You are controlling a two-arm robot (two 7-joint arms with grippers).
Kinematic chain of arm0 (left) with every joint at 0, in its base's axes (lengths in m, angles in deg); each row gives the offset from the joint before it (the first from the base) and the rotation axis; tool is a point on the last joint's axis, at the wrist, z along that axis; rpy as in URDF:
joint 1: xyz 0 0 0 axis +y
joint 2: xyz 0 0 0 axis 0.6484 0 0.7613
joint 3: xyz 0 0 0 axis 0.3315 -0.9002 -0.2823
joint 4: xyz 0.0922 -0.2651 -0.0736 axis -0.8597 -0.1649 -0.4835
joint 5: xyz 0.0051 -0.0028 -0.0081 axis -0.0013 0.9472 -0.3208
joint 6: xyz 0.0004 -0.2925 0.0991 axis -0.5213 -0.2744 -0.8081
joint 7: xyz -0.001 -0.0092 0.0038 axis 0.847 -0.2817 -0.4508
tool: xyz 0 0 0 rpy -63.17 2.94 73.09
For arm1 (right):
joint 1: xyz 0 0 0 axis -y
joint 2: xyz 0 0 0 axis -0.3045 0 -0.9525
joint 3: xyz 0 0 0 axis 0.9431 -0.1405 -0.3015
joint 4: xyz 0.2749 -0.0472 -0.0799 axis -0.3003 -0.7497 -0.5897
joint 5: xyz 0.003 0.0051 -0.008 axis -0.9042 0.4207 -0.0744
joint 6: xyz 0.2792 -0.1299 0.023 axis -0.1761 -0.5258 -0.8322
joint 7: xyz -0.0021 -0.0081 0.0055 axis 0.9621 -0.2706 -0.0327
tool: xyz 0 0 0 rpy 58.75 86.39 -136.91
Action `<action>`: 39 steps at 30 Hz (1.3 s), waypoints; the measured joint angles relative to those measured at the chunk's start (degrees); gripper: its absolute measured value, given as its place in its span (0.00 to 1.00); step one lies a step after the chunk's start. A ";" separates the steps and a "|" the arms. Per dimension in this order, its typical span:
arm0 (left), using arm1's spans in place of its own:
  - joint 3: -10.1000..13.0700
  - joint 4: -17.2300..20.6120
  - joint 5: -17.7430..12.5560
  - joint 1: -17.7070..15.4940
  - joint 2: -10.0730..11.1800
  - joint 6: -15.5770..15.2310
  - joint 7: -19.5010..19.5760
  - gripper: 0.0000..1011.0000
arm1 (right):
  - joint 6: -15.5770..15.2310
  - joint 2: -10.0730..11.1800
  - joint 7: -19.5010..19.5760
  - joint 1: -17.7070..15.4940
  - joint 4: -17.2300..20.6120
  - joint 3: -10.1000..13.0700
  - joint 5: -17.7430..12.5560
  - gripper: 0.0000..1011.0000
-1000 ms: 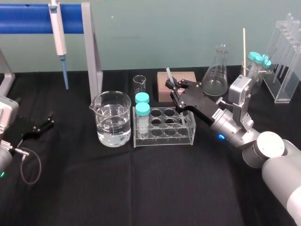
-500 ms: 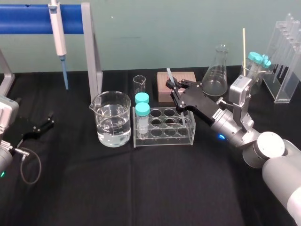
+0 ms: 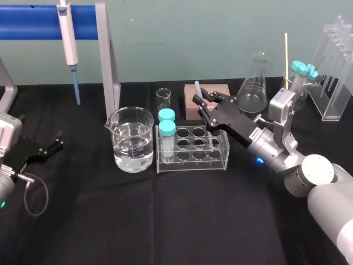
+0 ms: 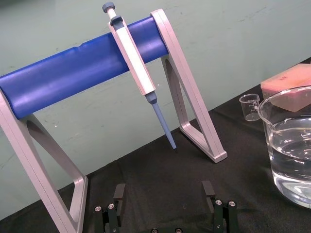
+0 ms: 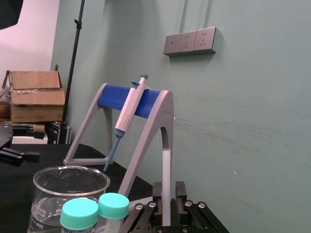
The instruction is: Pick up the stirring rod with one hand, then place it down.
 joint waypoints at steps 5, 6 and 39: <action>0.00 0.00 0.00 0.00 0.00 0.00 0.00 0.99 | -0.02 0.00 -0.04 0.00 0.00 0.00 -0.05 0.30; 0.00 0.00 0.00 0.00 0.00 0.00 0.00 0.99 | -0.02 0.00 -0.05 0.00 0.00 0.00 -0.06 0.36; 0.00 0.00 0.00 0.00 0.00 0.00 0.00 0.99 | -2.95 1.10 5.56 -4.34 9.32 1.37 1.16 0.99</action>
